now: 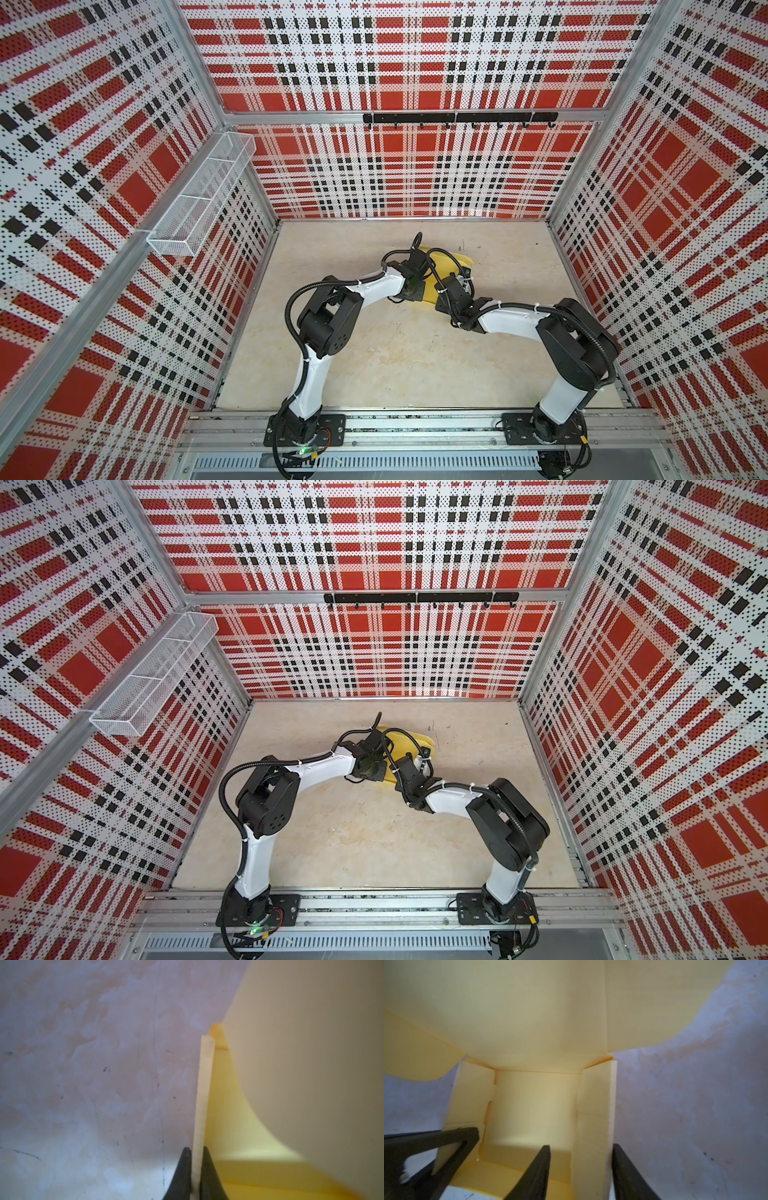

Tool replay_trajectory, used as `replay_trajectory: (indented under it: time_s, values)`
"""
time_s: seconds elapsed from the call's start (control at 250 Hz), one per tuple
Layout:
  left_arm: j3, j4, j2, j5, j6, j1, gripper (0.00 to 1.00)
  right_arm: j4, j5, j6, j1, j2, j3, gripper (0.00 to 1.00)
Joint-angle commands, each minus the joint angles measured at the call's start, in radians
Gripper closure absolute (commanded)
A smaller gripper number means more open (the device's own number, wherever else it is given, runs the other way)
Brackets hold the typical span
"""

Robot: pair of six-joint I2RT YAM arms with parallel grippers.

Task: Fold the paper box
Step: 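Release the wall edge with the right gripper and swing it back from the box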

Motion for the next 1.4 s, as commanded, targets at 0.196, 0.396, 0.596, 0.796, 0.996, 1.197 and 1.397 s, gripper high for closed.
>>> replay_trajectory:
  time_s: [0.196, 0.396, 0.596, 0.796, 0.996, 1.197, 1.397]
  values:
    - [0.030, 0.004, 0.027, -0.026, 0.125, -0.029, 0.88, 0.060, -0.050, -0.026, 0.008, -0.326, -0.205, 0.29]
    - [0.014, 0.014, 0.017, -0.058, 0.241, -0.034, 0.85, -0.026, -0.059, -0.034, -0.012, -0.563, -0.350, 0.29]
    - [-0.053, 0.051, -0.028, -0.019, 0.358, -0.034, 0.82, -0.143, -0.229, -0.155, -0.237, -0.746, -0.388, 0.30]
    - [-0.066, 0.060, -0.047, -0.049, 0.373, -0.028, 0.82, -0.147, -0.431, -0.192, -0.427, -0.759, -0.371, 0.38]
    - [-0.049, 0.045, -0.037, -0.043, 0.334, -0.038, 0.82, -0.078, -0.386, 0.074, -0.310, -0.780, -0.465, 0.51]
    - [-0.043, 0.027, -0.025, -0.042, 0.286, -0.034, 0.82, -0.082, -0.101, 0.303, -0.065, -0.749, -0.459, 0.52]
    - [-0.032, 0.021, -0.014, -0.037, 0.260, -0.037, 0.82, -0.313, 0.035, 0.448, 0.018, -0.428, -0.199, 0.51]
